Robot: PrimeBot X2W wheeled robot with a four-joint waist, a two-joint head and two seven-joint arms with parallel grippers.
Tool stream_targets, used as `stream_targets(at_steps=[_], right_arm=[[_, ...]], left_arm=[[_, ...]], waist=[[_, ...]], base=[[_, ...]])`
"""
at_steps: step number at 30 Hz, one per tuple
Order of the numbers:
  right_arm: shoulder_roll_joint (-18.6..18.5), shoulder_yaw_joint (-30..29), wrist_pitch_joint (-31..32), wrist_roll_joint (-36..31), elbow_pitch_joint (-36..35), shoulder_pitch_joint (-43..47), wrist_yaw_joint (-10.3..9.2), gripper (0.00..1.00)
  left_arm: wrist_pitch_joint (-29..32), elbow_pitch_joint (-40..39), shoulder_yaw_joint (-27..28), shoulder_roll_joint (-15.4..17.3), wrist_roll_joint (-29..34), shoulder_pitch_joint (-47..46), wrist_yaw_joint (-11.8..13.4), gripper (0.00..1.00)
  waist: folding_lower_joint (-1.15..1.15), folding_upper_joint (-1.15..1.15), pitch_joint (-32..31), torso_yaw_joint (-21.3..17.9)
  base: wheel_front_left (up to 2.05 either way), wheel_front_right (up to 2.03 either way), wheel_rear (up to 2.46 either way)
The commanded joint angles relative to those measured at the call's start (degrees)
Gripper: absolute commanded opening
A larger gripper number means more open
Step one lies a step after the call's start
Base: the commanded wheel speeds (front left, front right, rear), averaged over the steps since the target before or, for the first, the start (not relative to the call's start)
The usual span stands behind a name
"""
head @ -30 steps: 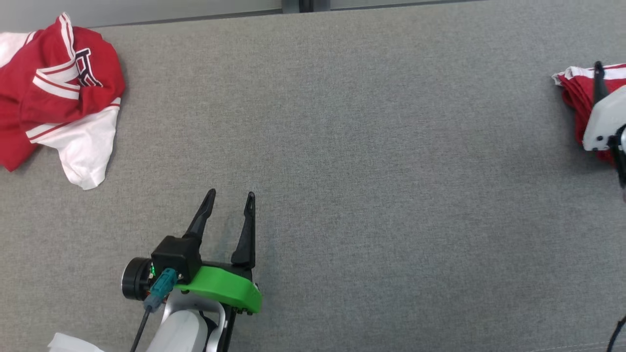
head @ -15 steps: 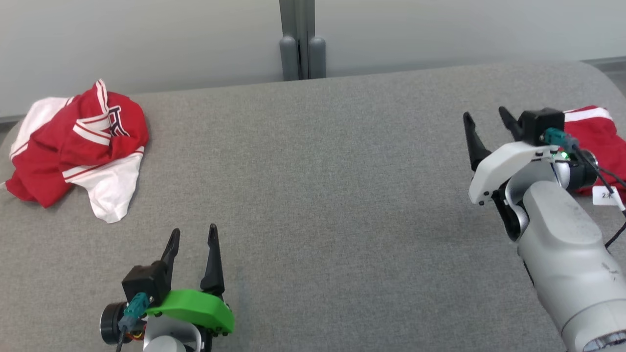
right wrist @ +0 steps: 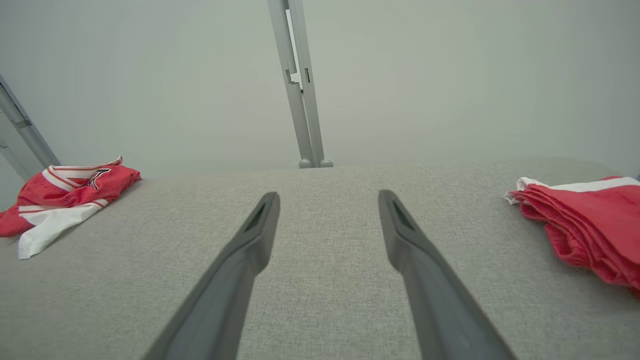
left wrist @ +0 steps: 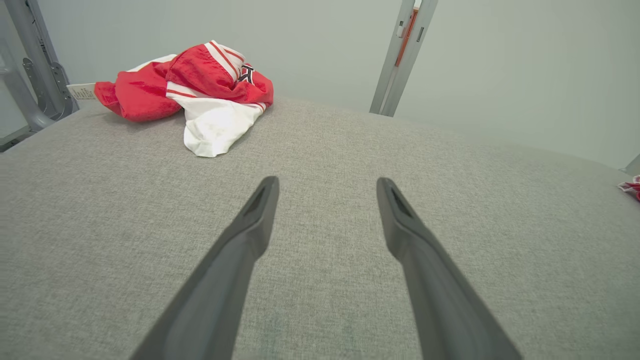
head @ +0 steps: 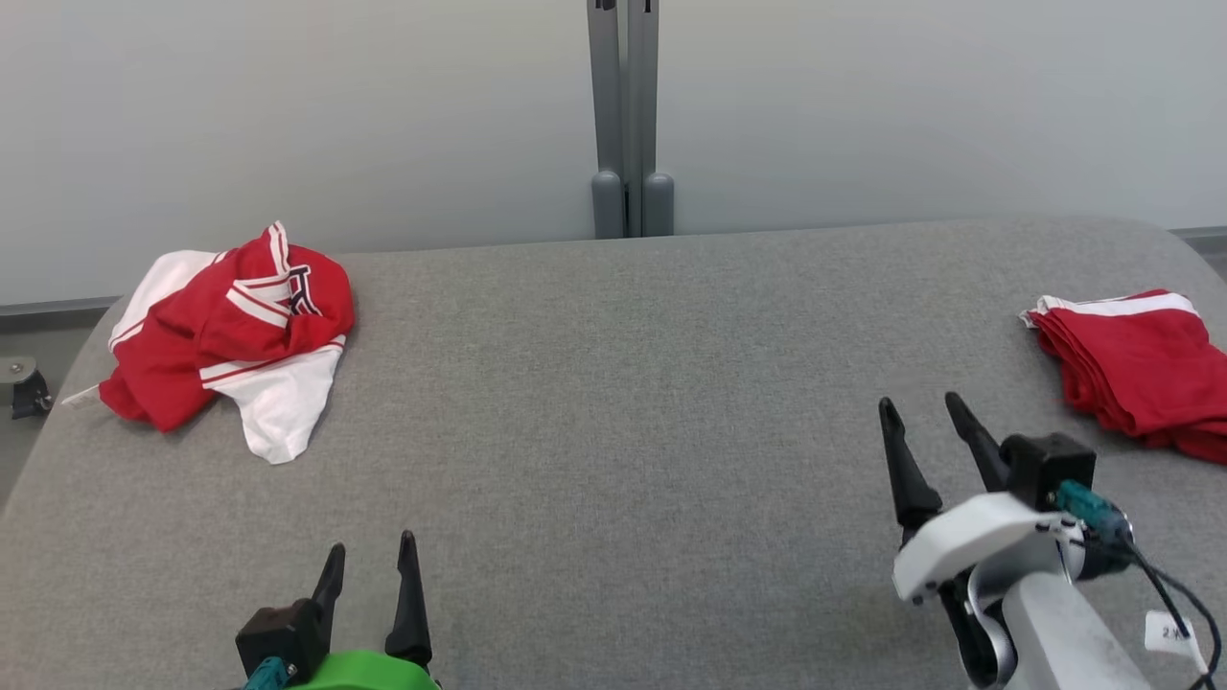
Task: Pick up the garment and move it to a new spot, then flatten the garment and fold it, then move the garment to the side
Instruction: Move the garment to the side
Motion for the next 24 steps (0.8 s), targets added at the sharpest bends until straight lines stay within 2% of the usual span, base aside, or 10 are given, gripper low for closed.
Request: stream_targets(at_steps=[1,7,11,24], right_arm=[[0.8,-0.9,-0.2,-0.8,-1.5,2.6,-0.09,1.0],[2.7,-5.3,-0.1,-5.9,-9.0,11.5,-0.09,1.0],[2.7,-4.2,0.8,-4.0,-12.6,14.8,-0.09,1.0],[2.7,-3.8,2.6,-3.1,-15.8,17.4,-0.09,1.0]], left_arm=[[-0.2,-0.2,0.4,-0.1,0.8,1.2,-0.3,1.0],[-0.2,-0.7,0.6,-0.9,1.4,2.7,-0.8,1.0],[-0.2,-0.8,0.8,-1.1,1.7,2.9,-1.3,1.0],[-0.2,-1.5,1.0,-1.6,3.1,1.9,-2.1,1.0]], waist=[[0.0,0.0,-1.0,0.9],[0.0,0.0,-1.8,1.4],[0.0,0.0,-2.0,1.2],[0.0,0.0,-2.0,0.7]], base=[[0.0,0.0,0.0],[0.0,0.0,0.0],[0.0,0.0,0.0],[0.0,0.0,0.0]])
